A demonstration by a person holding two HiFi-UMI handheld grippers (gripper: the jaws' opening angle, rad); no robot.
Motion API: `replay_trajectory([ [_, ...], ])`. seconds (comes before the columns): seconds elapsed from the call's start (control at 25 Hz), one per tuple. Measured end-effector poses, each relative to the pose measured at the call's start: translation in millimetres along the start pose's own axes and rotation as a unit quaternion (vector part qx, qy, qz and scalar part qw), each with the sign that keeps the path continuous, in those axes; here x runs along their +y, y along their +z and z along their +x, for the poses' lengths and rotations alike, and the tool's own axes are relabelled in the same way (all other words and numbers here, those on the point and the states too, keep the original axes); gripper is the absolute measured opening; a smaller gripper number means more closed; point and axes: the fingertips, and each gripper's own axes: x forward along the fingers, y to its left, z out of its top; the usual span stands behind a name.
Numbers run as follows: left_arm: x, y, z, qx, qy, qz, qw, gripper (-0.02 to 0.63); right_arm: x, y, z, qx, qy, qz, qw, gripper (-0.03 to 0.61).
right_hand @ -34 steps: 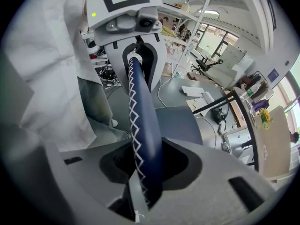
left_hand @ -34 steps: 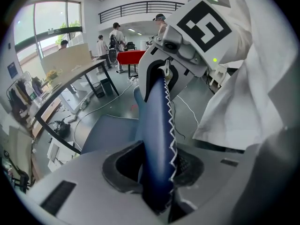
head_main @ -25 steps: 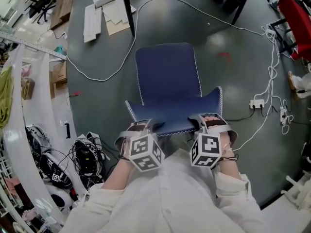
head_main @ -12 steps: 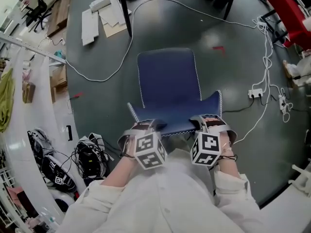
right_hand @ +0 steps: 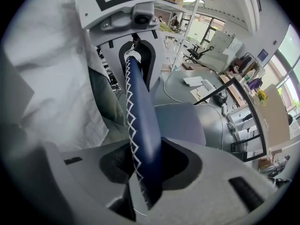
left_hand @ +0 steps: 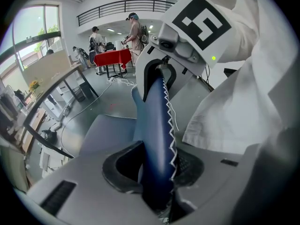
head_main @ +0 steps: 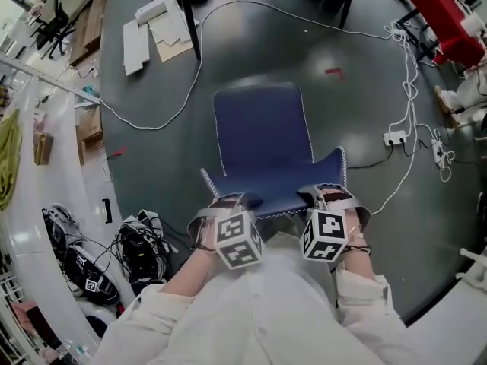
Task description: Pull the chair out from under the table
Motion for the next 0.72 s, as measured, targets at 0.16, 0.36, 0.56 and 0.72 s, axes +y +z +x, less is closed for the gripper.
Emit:
replay_trajectory([
  [0.16, -12.6, 0.5, 1.3, 0.007, -0.016, 0.003, 0.9998, 0.121, 10.9, -4.3, -2.6, 0.006, 0.005, -0.001, 1.000, 0.118],
  [0.36, -22.2, 3.0, 1.9, 0.024, -0.040, 0.014, 0.9988, 0.127, 18.9, -8.5, -6.0, 0.009, 0.026, -0.002, 1.000, 0.118],
  [0.56, -26.3, 0.8, 0.3, 0.034, -0.092, 0.015, 0.9951, 0.156, 20.9, -5.4, -5.0, 0.000, 0.058, -0.001, 0.998, 0.124],
  [0.72, -26.8, 2.3, -1.9, 0.045, -0.118, -0.003, 0.9920, 0.179, 23.1, -2.6, -7.9, -0.020, 0.094, 0.034, 0.995, 0.142],
])
